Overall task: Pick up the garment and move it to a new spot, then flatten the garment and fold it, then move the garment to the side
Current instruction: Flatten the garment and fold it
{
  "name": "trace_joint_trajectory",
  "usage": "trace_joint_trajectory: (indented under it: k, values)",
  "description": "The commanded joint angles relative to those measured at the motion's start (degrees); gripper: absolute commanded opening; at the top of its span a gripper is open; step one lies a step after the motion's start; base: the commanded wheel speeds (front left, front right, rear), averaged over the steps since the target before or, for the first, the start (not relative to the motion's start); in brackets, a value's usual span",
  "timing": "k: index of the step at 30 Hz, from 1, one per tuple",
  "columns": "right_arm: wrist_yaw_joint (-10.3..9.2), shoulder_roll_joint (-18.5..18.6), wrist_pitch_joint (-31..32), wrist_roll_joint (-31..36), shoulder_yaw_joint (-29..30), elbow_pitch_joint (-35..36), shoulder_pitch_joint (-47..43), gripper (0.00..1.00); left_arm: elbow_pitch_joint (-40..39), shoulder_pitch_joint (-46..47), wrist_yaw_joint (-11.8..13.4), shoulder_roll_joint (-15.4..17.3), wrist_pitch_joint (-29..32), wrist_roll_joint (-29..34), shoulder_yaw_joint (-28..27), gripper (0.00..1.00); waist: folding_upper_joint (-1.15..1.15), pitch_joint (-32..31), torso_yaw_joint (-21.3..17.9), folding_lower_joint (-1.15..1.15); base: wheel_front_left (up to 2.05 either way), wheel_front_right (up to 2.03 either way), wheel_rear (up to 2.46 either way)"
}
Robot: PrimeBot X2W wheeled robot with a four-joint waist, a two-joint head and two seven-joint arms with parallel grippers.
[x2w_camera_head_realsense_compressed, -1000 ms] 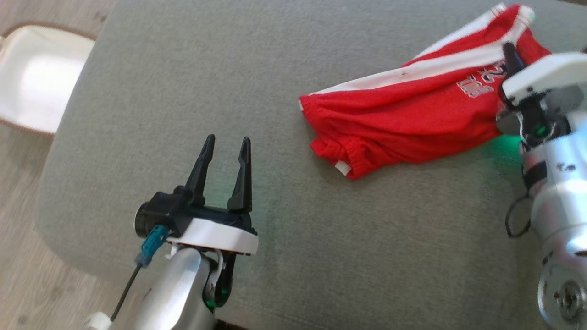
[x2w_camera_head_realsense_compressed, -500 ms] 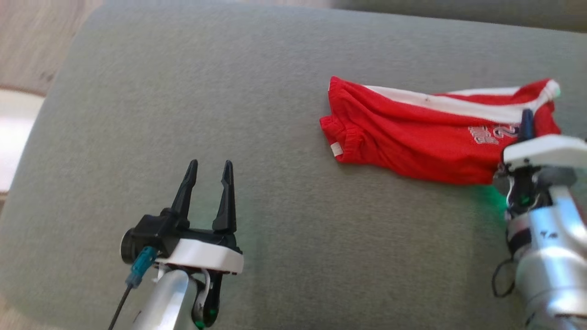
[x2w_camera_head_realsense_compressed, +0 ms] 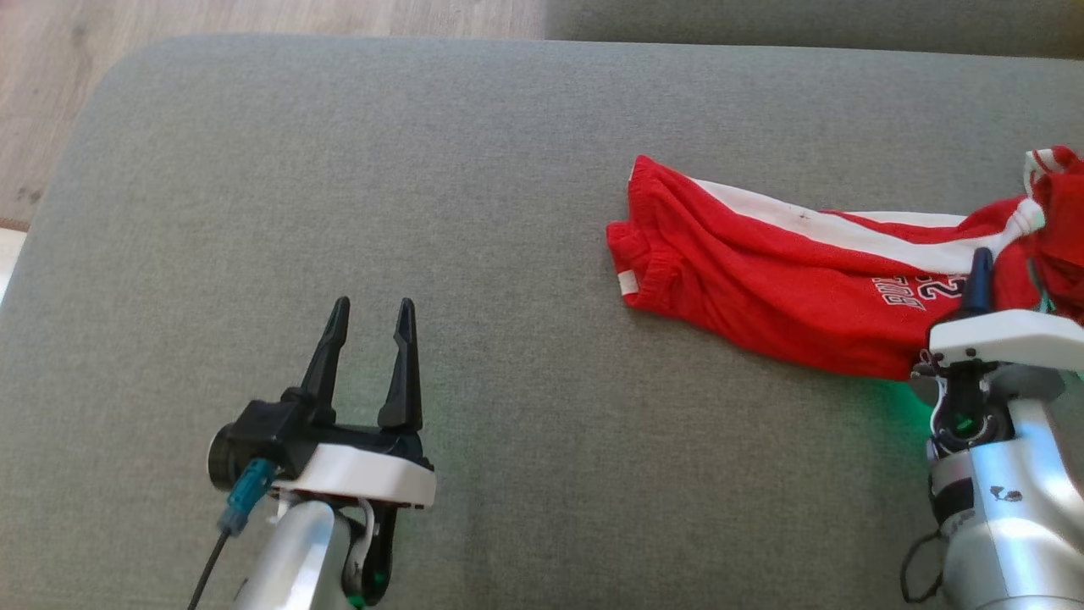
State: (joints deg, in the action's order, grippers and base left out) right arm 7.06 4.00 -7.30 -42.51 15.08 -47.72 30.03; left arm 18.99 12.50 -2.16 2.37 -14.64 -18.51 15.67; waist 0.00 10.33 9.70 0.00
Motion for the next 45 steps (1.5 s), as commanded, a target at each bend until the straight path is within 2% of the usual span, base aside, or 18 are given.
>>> trace_joint_trajectory:
  k: [1,11,19,25,34,35,36,45]
  values:
    - [0.43,-0.7,-0.2,0.0,-1.7,2.3,2.1,0.00,-1.7,0.9,-0.3,0.5,-0.4,0.5,-1.7,1.00,0.00,0.1,0.2,0.00,0.00,0.00,0.00]
    - [0.43,-1.0,0.1,-0.9,-8.0,7.5,3.2,0.00,-0.6,1.0,-0.4,0.5,-0.4,0.6,-1.8,1.00,0.00,-0.6,3.0,0.00,0.00,0.00,0.00]
    - [0.43,-1.1,0.5,-7.9,-20.5,10.5,2.2,0.00,-0.3,0.5,-0.2,0.5,-0.4,0.0,-1.2,1.00,0.00,-1.9,5.3,0.00,0.00,0.00,0.00]
    - [0.43,-1.1,-0.3,-9.6,-27.8,8.8,3.2,0.00,-0.4,0.3,-0.1,0.5,-0.4,-0.2,-1.0,1.00,0.00,-1.7,7.1,0.00,0.00,0.00,0.00]
    - [0.43,-1.1,-1.7,-10.9,-32.3,2.5,7.1,0.00,-0.6,0.6,0.1,0.5,-0.4,-1.0,-0.1,1.00,0.00,-0.1,9.9,0.00,0.00,0.00,0.00]
    - [0.43,-1.1,-1.7,-11.0,-33.0,1.8,7.4,0.29,-0.6,0.7,0.2,0.5,-0.4,-1.1,0.1,1.00,0.00,0.0,10.1,0.00,0.00,0.00,0.00]
    - [0.43,-1.1,-1.3,-11.2,-33.8,1.1,7.5,1.00,-0.6,0.7,0.3,0.5,-0.4,-1.2,0.1,1.00,0.00,0.1,10.4,0.00,0.00,0.00,0.00]
    - [0.43,-1.1,0.0,-11.9,-43.4,-0.7,6.2,1.00,-0.4,0.6,0.5,0.5,-0.4,-1.5,-0.4,1.00,0.00,-0.3,10.4,0.00,0.00,0.00,0.00]
